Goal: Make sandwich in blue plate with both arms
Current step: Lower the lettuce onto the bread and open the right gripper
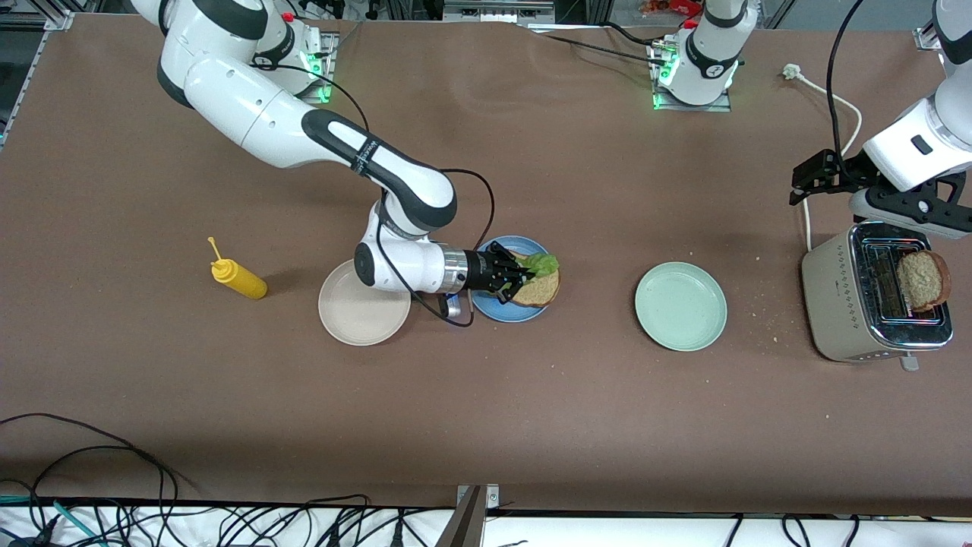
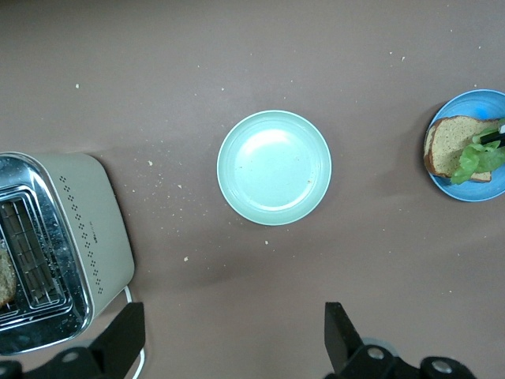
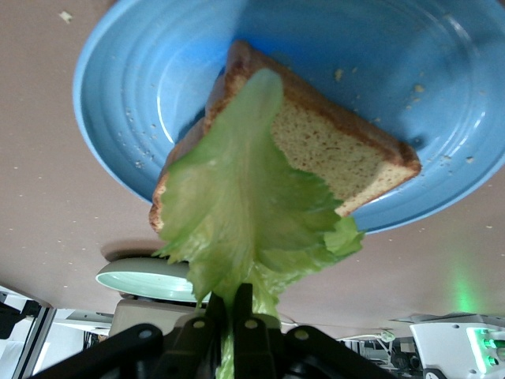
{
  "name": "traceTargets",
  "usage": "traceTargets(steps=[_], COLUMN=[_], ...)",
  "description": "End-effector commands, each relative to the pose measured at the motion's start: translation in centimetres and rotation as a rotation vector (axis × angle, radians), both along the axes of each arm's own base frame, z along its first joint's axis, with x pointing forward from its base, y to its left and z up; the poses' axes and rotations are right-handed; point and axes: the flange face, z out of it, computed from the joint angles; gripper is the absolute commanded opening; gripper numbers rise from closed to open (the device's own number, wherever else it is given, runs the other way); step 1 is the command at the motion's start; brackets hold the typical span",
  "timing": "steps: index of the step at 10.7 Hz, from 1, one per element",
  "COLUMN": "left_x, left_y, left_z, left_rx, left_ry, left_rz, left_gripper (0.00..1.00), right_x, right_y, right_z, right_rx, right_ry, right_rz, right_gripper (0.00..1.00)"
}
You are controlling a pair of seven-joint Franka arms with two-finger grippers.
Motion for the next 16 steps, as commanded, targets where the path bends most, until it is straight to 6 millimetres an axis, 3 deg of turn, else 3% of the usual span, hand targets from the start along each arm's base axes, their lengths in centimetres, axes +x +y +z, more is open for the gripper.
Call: traceTargets(steps=[1,3,4,6,8,10,13,16], left_x=[0.1,0.1,0.1,0.1,0.1,0.1,0.1,0.1], left_y=[-0.2,-0.2,-0.2,-0.1,-0.1,0.0,0.0,0.0], left_z=[0.6,0.6,0.7,0.6,0.6,0.6,0.6,0.6], left_rx=[-0.017,-0.016,-0.017,-0.017,-0.017,-0.02,-0.02,-0.02], left_ry=[0.006,0.004,0.003,0.004,0.004,0.006,0.004,0.006], left_rz=[0.006,0.006,0.006,0.008,0.008,0.01,0.01,0.008], left_gripper=[1.0,1.0,1.0,1.0,1.0,1.0,1.0,1.0], right_x=[0.9,1.2,1.3,1.4,2.6,4.4,3.9,3.5], right_y=[-0.2,-0.6,-0.6,-0.6,-2.1,-6.2,-11.0,-17.5], right_z=[0.4,0.6,0.7,1.1,3.6,8.2,16.6,22.9], right_rx=[0.035,0.028,0.021,0.02,0.025,-0.015,-0.202,-0.444], right_ry=[-0.04,-0.052,-0.066,-0.072,-0.078,-0.074,-0.149,-0.305], right_rz=[0.005,0.008,0.018,0.021,0.037,0.155,0.407,0.674], right_gripper=[0.44,0.87,0.99,1.0,1.0,1.0,1.0,1.0])
